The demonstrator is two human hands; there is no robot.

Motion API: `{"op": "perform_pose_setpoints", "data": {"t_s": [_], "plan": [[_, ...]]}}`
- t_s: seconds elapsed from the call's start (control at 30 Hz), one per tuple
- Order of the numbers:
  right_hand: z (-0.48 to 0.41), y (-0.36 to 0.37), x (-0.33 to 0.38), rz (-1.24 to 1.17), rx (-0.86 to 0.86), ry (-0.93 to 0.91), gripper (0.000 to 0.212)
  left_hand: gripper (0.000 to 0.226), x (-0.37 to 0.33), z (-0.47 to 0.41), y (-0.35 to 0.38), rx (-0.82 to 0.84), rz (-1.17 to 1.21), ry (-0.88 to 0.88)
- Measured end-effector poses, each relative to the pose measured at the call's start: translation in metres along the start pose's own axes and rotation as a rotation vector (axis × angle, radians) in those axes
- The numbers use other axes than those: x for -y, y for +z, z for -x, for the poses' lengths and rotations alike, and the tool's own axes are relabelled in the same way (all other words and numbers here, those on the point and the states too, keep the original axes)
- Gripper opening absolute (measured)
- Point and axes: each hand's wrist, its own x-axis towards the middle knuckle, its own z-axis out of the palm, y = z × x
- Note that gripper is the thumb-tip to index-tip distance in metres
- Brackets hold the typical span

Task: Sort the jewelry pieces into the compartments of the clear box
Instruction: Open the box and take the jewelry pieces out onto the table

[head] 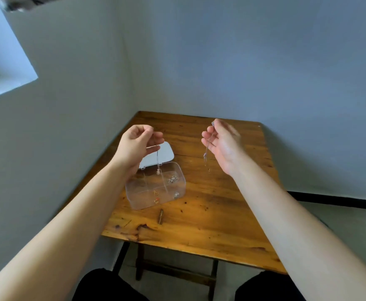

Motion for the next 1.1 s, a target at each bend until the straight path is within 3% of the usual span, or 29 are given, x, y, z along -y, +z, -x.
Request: {"op": "perform_pose_setpoints", "data": {"t_s": [0.27,0.63,0.77,0.9,1.0,1.1], "plan": [[0.012,-0.054,0.027,0.088,-0.093,-0.048,0.019,0.012,-0.024,0.005,0.081,0.115,0.222,-0.01],[0.013,-0.108,-0.026,0.263,-0.206,0.121,0.021,0.015,0.099,0.046,0.126,0.106,-0.195,-0.28],[0.02,-0.133,-0.053,0.574,-0.226,0.137,0.021,0.008,0.129,0.057,0.117,0.143,-0.331,-0.284],[0.03,-0.157,-0.069,1.019,-0.09,0.136,0.02,0.006,0.142,0.059,0.105,0.16,-0.407,-0.298],[0.031,-0.163,-0.07,1.062,-0.068,0.141,0.021,0.01,0.137,0.061,0.101,0.208,-0.433,-0.272],[0.029,-0.16,-0.072,1.15,-0.054,0.085,0.024,0.017,0.125,0.068,0.093,0.261,-0.533,-0.116]]}}
